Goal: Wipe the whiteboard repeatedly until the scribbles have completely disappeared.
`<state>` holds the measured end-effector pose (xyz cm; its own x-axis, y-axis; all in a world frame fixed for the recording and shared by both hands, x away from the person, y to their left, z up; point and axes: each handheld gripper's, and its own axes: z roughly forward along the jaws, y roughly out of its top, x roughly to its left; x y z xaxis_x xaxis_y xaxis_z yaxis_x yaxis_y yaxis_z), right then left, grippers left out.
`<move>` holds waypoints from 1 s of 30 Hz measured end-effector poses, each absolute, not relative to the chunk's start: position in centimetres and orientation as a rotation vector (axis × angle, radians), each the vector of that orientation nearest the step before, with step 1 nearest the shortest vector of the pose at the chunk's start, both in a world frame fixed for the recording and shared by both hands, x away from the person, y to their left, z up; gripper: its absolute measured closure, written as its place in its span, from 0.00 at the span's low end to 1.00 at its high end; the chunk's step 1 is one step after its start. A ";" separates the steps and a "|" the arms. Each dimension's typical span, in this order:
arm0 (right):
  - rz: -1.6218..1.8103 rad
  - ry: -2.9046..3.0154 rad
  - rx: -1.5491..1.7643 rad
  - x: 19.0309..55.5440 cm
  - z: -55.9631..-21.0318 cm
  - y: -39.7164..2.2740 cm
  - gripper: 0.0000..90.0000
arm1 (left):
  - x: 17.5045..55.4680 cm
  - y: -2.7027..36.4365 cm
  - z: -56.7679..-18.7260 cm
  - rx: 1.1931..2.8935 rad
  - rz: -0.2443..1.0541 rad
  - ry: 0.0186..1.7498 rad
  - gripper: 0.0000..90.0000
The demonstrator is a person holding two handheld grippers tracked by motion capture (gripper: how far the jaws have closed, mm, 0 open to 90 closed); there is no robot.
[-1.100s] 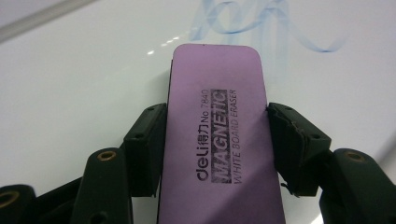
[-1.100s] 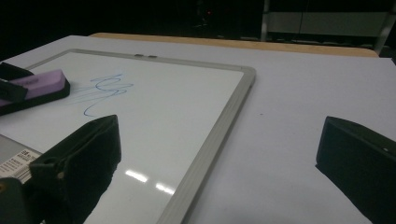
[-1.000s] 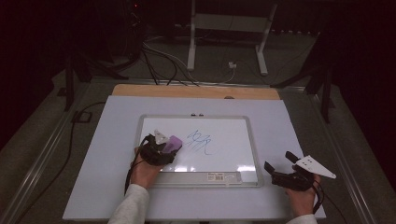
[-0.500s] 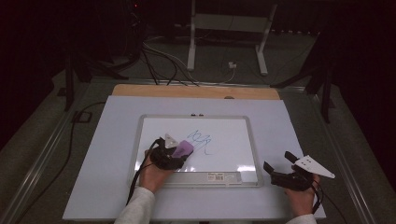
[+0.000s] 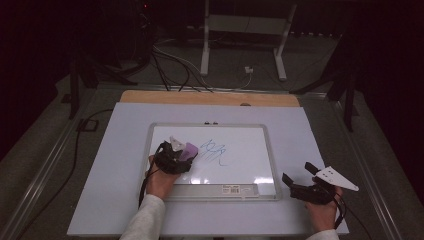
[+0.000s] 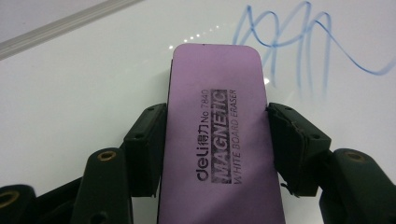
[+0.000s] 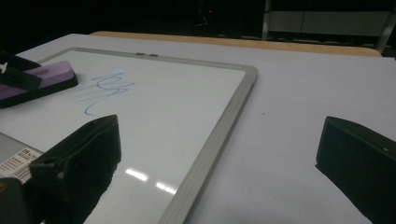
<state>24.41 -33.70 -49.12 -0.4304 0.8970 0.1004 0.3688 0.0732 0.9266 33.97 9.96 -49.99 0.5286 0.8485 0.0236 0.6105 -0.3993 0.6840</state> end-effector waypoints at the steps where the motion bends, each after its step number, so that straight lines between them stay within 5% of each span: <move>1: 1.347 1.846 1.251 24.4 -49.1 -33.7 0.00 | 34.0 9.7 -50.0 2.148 0.498 1.178 0.47; 12: 1.349 1.847 1.252 24.4 -49.1 -33.7 0.00 | 32.5 5.6 -49.9 2.238 0.425 0.940 0.47; 23: 1.350 1.837 1.260 24.4 -49.1 -33.9 0.00 | 34.8 8.7 -49.8 2.191 0.516 1.146 0.47; 30: 1.348 1.843 1.257 24.4 -49.1 -33.8 0.00 | 34.6 7.2 -49.9 2.194 0.508 1.110 0.47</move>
